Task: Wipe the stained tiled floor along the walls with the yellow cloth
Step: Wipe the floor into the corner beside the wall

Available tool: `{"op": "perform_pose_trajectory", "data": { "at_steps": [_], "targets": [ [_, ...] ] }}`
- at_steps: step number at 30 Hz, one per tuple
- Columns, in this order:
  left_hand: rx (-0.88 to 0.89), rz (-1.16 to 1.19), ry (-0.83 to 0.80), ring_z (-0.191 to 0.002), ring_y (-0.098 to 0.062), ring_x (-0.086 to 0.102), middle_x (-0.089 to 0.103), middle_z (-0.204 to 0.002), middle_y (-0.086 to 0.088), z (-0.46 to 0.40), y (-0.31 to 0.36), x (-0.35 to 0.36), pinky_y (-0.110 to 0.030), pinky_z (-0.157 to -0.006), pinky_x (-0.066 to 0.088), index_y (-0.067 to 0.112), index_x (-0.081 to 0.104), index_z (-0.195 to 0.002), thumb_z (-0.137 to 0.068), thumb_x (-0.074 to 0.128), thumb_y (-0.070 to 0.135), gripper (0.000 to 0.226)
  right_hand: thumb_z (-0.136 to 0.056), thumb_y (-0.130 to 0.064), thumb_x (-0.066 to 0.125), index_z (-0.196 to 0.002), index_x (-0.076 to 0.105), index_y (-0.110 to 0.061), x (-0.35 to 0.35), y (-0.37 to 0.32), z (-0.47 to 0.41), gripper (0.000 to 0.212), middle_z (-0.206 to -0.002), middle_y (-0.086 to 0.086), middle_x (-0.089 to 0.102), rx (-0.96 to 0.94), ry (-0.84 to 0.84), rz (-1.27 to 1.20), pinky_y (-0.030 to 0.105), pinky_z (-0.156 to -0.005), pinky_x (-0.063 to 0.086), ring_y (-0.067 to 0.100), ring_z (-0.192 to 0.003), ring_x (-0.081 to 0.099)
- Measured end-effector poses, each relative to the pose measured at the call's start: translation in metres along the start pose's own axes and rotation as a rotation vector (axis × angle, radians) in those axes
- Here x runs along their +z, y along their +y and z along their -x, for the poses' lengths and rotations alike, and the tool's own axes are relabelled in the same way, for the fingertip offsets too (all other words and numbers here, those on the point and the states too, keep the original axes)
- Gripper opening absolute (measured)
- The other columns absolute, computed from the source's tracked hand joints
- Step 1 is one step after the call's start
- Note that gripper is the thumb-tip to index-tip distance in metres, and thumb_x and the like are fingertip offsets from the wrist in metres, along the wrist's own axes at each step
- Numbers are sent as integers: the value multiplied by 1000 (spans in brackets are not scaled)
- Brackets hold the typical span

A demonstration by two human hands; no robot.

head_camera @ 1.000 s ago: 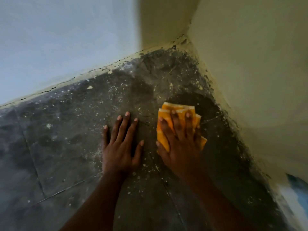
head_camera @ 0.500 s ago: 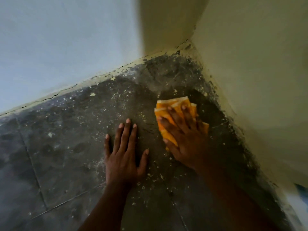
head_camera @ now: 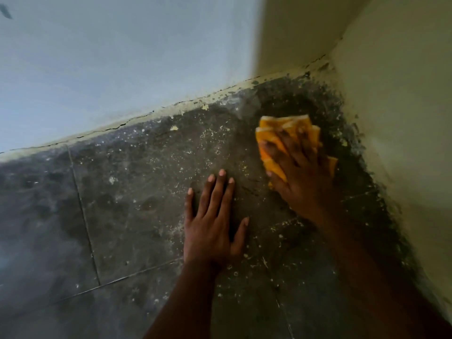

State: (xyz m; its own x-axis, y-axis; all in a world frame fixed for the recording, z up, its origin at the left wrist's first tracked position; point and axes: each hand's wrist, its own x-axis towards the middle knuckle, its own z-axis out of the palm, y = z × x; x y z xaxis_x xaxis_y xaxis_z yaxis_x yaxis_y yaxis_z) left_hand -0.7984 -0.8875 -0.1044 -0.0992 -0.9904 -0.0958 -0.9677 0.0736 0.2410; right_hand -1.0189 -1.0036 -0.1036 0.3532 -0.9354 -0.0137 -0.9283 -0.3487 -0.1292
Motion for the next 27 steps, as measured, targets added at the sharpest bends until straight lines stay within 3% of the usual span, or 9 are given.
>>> {"op": "perform_pose_trajectory", "data": {
  "at_steps": [5,7,9,12,14,18,20,23,27],
  "targets": [
    [-3,-3,-16,-165,-23,4,6,-178,-4,0,-3,2,-60,-131,7,19,16,-169,-101,36,63,83,-99,-57,38,-163,22,-42,-1,9,-86,67,-175,4,10,543,87,-105,71,-123,3,43,-160,-1],
    [-12,-8,-27,-165,-23,4,4,-178,-4,0,-2,3,-61,-130,8,19,15,-169,-102,36,63,83,-100,-55,42,-162,23,-42,-4,-8,-122,66,-175,3,9,583,77,-149,69,-124,2,43,-160,0],
    [-15,-17,-47,-165,-23,1,2,-178,-4,0,0,3,-62,-130,9,20,12,-169,-102,33,64,83,-99,-56,40,-162,24,-41,-3,-19,-123,66,-175,3,12,411,44,-102,66,-123,10,42,-160,4],
    [-18,2,-37,-165,-23,3,5,-178,-5,1,-1,2,-64,-128,13,19,15,-169,-102,34,64,83,-100,-56,37,-162,23,-42,-3,-10,-73,66,-174,-2,16,-120,-25,-32,62,-122,16,34,-161,8],
    [-11,11,-18,-165,-24,7,7,-178,-5,1,0,2,-65,-128,14,18,18,-168,-101,37,62,82,-101,-54,37,-162,23,-43,-4,20,-51,63,-174,-3,17,-181,-45,-42,61,-125,16,32,-161,11],
    [-7,28,9,-165,-24,8,9,-178,-4,0,1,3,-63,-129,14,18,20,-168,-101,40,61,82,-98,-50,42,-161,33,-39,-9,24,-93,64,-174,1,18,566,110,-119,67,-124,14,38,-160,11],
    [-15,9,-3,-165,-23,7,8,-178,-4,1,1,3,-63,-129,13,18,20,-168,-101,39,61,82,-101,-47,46,-160,36,-35,-8,-16,-122,62,-173,3,19,677,125,-172,67,-124,12,39,-160,8],
    [-24,9,-9,-165,-23,7,9,-178,-4,2,1,5,-63,-129,13,18,21,-168,-101,36,62,81,-98,-45,47,-157,42,-31,0,-72,-120,61,-170,4,30,264,122,-169,59,-120,24,38,-157,20],
    [-16,14,12,-164,-24,12,13,-177,-4,2,0,4,-63,-128,17,17,25,-167,-100,39,61,82,-95,-44,44,-156,45,-33,8,-62,-74,63,-169,0,32,-268,14,-116,52,-125,15,29,-159,21]
  ]
}}
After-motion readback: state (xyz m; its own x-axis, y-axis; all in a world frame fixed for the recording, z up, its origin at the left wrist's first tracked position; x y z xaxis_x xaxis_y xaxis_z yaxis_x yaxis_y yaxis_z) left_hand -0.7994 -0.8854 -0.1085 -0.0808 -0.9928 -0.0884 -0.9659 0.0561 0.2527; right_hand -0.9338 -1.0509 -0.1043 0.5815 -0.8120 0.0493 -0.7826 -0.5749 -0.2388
